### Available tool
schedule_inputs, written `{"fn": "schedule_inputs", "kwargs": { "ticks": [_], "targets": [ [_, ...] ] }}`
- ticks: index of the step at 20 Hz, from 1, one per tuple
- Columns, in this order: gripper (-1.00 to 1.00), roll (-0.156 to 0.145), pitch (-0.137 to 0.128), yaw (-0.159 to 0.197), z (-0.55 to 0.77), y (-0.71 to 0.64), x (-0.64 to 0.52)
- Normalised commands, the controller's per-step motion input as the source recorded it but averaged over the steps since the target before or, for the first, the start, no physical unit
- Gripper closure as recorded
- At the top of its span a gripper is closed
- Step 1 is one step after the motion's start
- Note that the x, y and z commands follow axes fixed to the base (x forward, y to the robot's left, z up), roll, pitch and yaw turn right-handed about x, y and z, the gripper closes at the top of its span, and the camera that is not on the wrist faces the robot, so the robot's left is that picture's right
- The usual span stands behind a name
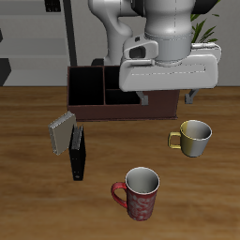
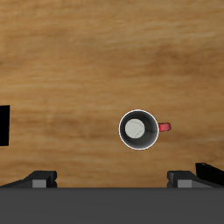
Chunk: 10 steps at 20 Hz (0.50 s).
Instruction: Place the red mug into the back desk caddy's left compartment
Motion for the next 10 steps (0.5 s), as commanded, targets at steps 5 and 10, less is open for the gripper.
{"fn": "schedule_inputs", "kwargs": {
  "ticks": [5,10],
  "targets": [
    [-1.0,0.042,-0.003,0.013,-0.25,-0.07,0.04],
    [-1.0,0.028,-0.033,0.034,-0.29,0.1,0.02]
  ]
}}
